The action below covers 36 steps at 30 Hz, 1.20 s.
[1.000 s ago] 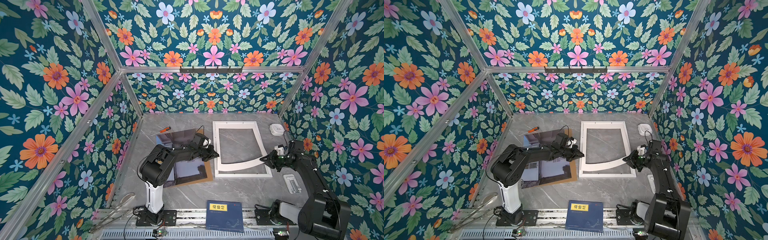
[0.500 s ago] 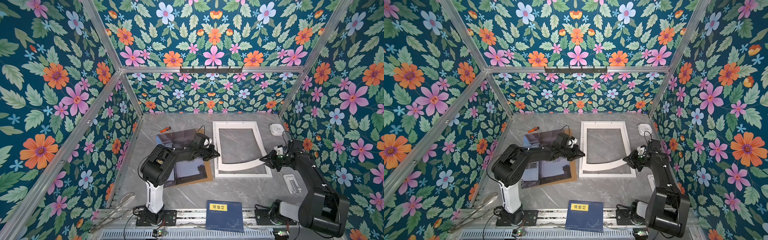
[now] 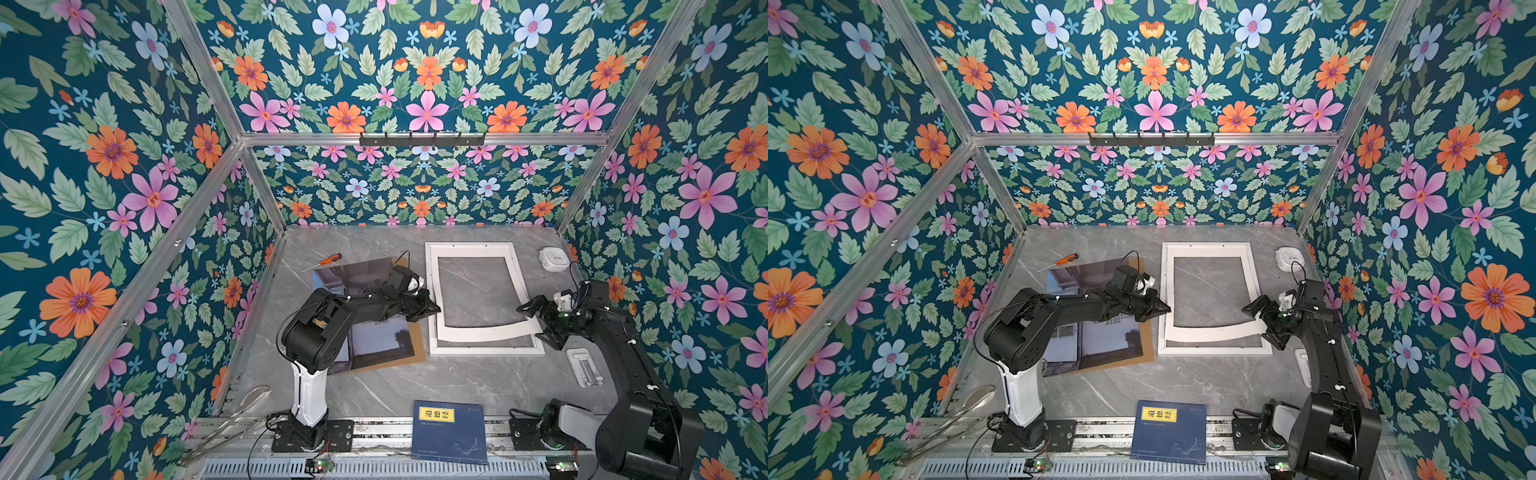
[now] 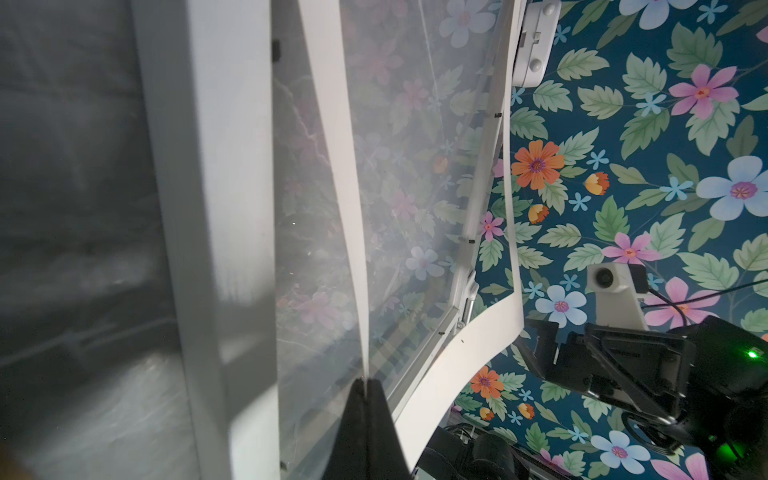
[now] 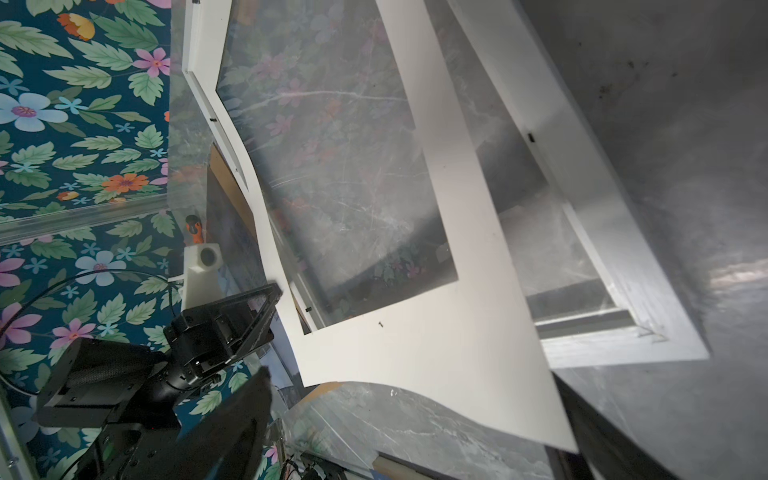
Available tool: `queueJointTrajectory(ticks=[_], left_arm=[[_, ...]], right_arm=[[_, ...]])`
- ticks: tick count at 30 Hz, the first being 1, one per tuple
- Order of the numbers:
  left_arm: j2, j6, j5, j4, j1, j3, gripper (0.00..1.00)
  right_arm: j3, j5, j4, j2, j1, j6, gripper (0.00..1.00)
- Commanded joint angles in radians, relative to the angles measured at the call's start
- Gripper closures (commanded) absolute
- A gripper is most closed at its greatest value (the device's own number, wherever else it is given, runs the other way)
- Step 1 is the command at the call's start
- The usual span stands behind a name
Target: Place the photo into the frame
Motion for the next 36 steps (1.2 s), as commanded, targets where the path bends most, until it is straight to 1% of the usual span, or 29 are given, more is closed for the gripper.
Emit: queueJointTrajectory(ticks=[1, 4, 6, 10, 17, 22, 26, 31, 36], left_arm=[[-0.005, 0.001, -0.022, 0.024, 0.000, 0.000, 1.00], [-0.005, 0.001, -0.027, 0.024, 0.001, 0.000, 1.00], [-0.006, 0.002, -0.030, 0.021, 0.001, 0.000, 1.00], [-0.002, 0.004, -0.028, 0.018, 0.001, 0.001, 1.00], [0.009, 0.002, -0.030, 0.021, 0.000, 0.009, 0.97], [0.019, -0.005, -0.029, 0.030, 0.000, 0.015, 0.97], [0.023, -0.004, -0.027, 0.028, 0.000, 0.021, 0.95], [0.022, -0.001, -0.030, 0.021, 0.000, 0.018, 0.95], [0.018, 0.002, -0.034, 0.014, 0.000, 0.015, 0.94]], right_arm=[[0.016, 0.071, -0.040, -0.024, 0.001, -0.009, 0.01], [0.022, 0.106, -0.055, -0.046, 0.000, -0.008, 0.01], [0.027, 0.149, -0.074, -0.063, 0.000, -0.002, 0.01], [0.022, 0.186, -0.076, -0.097, 0.000, 0.007, 0.01], [0.010, 0.098, -0.036, -0.094, 0.001, -0.003, 0.01], [-0.027, -0.040, 0.017, -0.076, 0.004, -0.001, 0.01], [-0.047, -0.038, 0.029, -0.049, 0.031, 0.002, 0.01], [-0.068, -0.006, 0.066, 0.005, 0.117, 0.023, 0.01], [-0.086, -0.001, 0.118, 0.052, 0.125, 0.044, 0.01]])
